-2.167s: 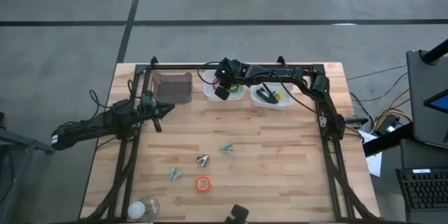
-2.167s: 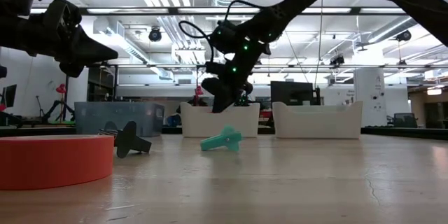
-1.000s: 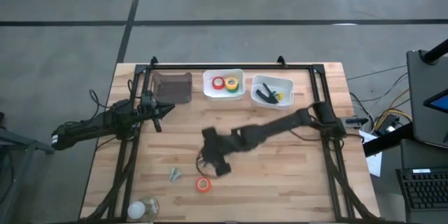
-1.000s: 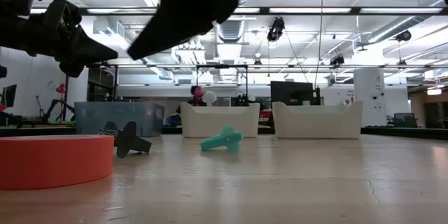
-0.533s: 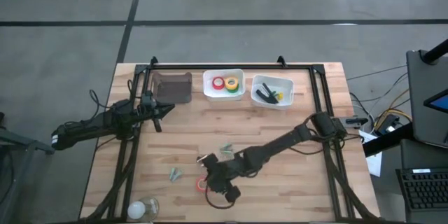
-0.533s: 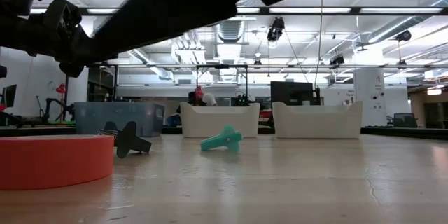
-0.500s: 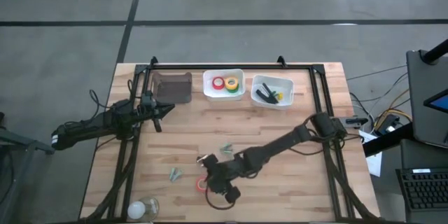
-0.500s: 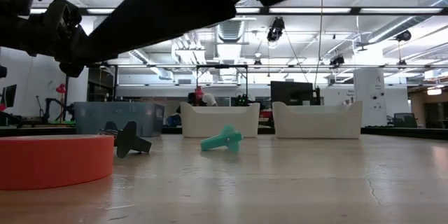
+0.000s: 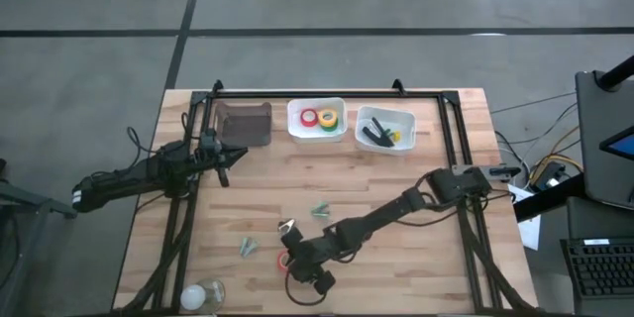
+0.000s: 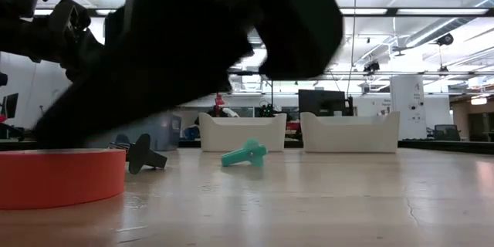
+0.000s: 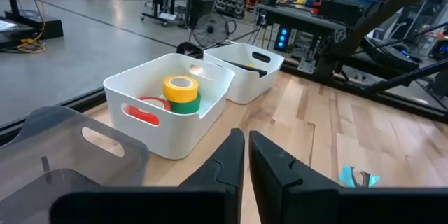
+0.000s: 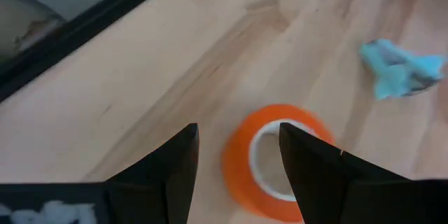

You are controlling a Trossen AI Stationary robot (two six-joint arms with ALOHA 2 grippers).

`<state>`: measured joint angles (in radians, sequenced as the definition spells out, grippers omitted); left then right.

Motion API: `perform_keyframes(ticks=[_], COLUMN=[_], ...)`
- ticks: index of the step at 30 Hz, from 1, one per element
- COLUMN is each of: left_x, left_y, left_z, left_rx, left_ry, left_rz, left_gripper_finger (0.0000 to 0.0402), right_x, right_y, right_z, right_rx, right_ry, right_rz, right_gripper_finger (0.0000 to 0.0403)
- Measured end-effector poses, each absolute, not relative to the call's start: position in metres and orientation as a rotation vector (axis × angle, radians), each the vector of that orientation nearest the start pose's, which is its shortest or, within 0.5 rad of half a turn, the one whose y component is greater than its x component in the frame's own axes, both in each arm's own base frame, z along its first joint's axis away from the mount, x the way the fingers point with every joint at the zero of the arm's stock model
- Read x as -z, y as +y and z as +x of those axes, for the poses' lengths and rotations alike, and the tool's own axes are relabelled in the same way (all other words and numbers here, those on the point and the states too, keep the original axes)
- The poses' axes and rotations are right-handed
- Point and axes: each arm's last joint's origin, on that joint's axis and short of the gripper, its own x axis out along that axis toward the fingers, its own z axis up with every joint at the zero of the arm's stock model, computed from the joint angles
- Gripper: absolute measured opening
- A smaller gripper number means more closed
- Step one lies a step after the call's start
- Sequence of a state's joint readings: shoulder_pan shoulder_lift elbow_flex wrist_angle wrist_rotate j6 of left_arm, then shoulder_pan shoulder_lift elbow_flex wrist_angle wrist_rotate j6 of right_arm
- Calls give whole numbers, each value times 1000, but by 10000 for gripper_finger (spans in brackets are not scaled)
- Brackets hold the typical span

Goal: Pick and place Stapler, Stapler remover, tape
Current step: Put the orange tape into the left white bin

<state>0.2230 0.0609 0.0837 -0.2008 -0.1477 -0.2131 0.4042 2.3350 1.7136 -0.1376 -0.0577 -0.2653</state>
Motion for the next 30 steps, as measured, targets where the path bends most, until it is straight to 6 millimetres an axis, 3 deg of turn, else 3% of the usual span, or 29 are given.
perform_keyframes(ticks=[7, 11, 22, 30], left_x=[-168, -168, -168, -168], left_y=[25, 25, 25, 25], left_z=[92, 92, 92, 92], left_rx=[-387, -387, -387, -387], left_ry=[140, 140, 142, 141], left_rz=[-217, -217, -217, -217], left_gripper_finger=[24, 26, 25, 25], right_x=[-114, -113, -116, -138], right_y=[196, 196, 181, 168], right_z=[474, 475, 474, 467], right_rx=[-513, -502, -479, -444], right_ry=[773, 779, 853, 899], right_rz=[-350, -339, -287, -294], right_gripper_finger=[193, 175, 41, 43])
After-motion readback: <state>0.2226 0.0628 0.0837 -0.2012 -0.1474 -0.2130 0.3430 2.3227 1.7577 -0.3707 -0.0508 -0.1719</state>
